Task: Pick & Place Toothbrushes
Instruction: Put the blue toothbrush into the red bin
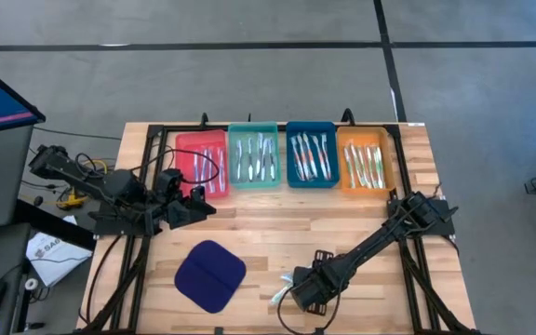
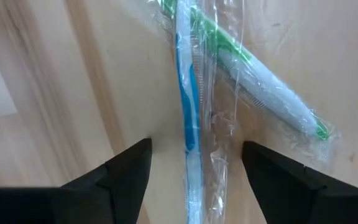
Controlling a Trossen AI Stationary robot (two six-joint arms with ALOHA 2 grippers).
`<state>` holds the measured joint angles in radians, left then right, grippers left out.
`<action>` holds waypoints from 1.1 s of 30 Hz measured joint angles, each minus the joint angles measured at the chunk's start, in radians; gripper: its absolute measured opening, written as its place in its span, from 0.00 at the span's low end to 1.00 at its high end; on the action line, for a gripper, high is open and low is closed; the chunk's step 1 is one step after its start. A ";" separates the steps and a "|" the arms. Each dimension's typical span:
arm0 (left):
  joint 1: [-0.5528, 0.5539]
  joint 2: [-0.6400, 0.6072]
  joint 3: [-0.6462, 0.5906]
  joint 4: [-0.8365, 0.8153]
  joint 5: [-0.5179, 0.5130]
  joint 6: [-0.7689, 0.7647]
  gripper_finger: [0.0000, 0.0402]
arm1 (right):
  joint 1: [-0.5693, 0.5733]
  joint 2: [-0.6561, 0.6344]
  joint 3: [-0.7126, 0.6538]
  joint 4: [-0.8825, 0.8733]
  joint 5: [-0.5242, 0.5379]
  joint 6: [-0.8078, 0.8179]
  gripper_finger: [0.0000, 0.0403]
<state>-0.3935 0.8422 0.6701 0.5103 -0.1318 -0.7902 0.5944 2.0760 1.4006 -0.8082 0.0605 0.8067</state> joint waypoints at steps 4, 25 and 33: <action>0.000 0.008 0.000 0.001 0.000 0.000 0.41 | -0.013 0.001 -0.010 0.009 -0.002 0.003 0.59; 0.000 0.065 0.000 0.014 -0.003 -0.003 0.41 | -0.036 0.005 0.009 -0.017 -0.037 0.135 0.06; 0.000 0.065 0.000 0.025 -0.003 -0.003 0.41 | -0.028 0.005 0.085 -0.062 -0.054 0.129 0.03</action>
<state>-0.3935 0.9073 0.6697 0.5354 -0.1352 -0.7937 0.5667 2.0808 1.4857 -0.8707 0.0067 0.9356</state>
